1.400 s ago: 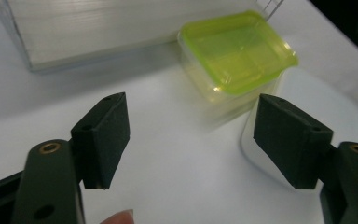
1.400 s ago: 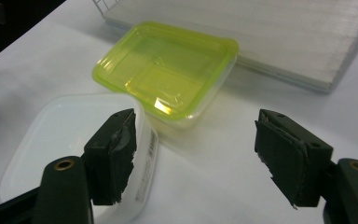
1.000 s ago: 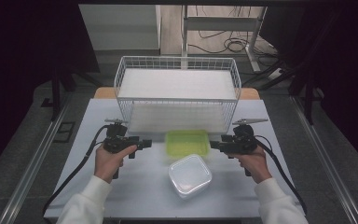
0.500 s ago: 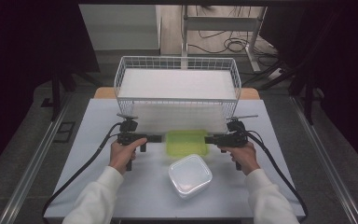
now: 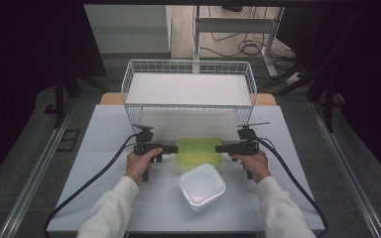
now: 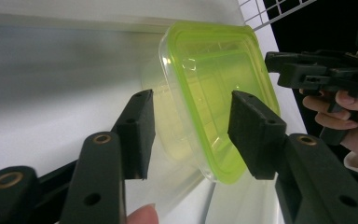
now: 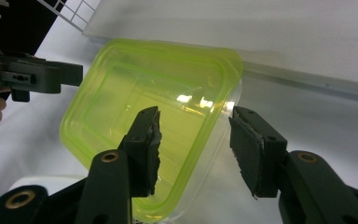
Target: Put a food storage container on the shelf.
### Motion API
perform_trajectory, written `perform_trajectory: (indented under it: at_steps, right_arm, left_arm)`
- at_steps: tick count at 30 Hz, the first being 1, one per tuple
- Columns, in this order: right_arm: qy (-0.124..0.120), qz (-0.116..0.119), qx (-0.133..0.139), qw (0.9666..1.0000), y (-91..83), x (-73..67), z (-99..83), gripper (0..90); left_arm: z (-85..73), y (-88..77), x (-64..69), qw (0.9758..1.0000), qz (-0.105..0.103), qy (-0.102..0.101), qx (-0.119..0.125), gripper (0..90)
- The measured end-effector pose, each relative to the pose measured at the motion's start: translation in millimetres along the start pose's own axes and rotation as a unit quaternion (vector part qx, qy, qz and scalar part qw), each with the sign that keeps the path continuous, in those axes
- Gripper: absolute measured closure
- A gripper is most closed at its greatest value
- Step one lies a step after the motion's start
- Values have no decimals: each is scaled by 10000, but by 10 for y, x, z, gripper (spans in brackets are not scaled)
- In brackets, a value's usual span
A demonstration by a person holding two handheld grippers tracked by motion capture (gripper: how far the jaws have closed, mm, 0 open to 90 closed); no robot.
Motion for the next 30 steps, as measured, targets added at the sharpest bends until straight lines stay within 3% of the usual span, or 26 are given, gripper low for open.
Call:
perform_trajectory:
  at_steps: [12, 16, 19, 22, 24, 30]
  right_arm:
    - [401, 155, -84, 9990, 92, 90, -11, 584]
    - [528, 196, -134, 9983, 117, 111, -17, 649]
    - [564, 198, -157, 9981, 124, 127, -22, 680]
    - [889, 496, 3, 9948, 109, 167, -23, 734]
    - [966, 545, 40, 9938, 99, 182, -26, 745]
    - [873, 543, 114, 9946, 57, 164, -22, 775]
  left_arm:
    - [-29, 159, -23, 9994, -273, -158, -172, 618]
    - [-40, 207, -29, 9983, -483, -236, -215, 676]
    - [-44, 224, -38, 9985, -420, -224, -257, 716]
    - [-40, 230, -42, 9982, -444, -302, -266, 732]
    - [-40, 228, -42, 9982, -450, -302, -271, 737]
    - [-33, 183, 1, 9987, -466, -162, -140, 766]
Point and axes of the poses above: each handheld gripper's, and its own axes: y roughly forward along the jaws, z roughly out of its top, x roughly to its right, the point moved 3 cm from there along y, roughly forward along the jaws, and after that the axes turned 12 degrees about z, right-handed, at the moved point
